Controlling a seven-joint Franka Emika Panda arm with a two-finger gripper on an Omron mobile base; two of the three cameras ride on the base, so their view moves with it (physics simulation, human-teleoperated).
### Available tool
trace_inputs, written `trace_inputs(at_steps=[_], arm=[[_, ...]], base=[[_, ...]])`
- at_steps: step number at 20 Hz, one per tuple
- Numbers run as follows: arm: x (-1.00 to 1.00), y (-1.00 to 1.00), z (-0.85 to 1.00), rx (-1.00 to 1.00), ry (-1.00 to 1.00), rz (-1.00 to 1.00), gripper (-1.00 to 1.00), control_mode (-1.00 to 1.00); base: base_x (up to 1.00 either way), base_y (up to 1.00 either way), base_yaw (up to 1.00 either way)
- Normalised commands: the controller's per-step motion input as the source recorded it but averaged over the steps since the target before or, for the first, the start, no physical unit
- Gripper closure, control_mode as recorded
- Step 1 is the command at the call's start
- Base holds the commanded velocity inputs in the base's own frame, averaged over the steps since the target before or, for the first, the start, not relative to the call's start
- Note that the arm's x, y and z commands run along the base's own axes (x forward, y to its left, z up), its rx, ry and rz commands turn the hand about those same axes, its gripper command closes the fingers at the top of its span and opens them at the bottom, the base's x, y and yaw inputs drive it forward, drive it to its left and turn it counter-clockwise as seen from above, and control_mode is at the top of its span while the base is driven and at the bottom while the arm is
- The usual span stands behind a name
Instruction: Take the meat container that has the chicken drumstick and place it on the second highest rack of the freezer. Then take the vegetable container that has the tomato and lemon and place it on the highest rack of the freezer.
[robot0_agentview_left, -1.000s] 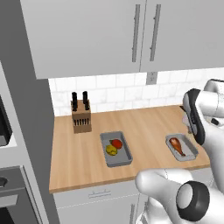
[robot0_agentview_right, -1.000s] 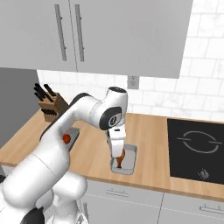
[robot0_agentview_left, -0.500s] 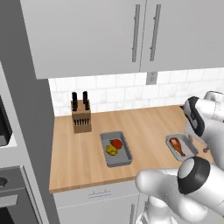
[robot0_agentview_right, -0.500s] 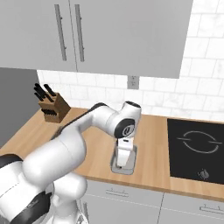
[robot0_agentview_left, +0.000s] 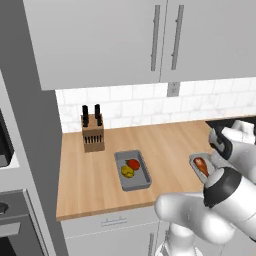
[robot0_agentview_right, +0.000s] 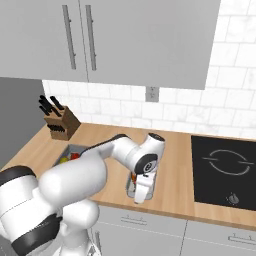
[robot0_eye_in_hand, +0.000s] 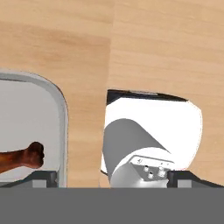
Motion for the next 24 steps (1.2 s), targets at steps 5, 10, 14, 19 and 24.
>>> trace_inputs(at_steps=[5,10,14,19,24], arm=[[0.29,-0.12,-0.23,0.02,0.03,-0.11,-1.00,-1.00],[0.24,-0.22,-0.02,0.05,0.00,-0.04,-1.00,-1.00],[0.02,0.02,-0.55,0.00,0.01,-0.05,-1.00,-1.00],[0.00,0.16,-0.60,0.00,0.01,-0.04,-1.00,-1.00],[0.02,0.03,-0.48,0.00,0.05,-0.02,1.00,-1.00]], base=[[0.00,0.00,0.00],[0.00,0.00,0.00],[0.00,0.00,0.00],[0.00,0.00,0.00],[0.00,0.00,0.00]])
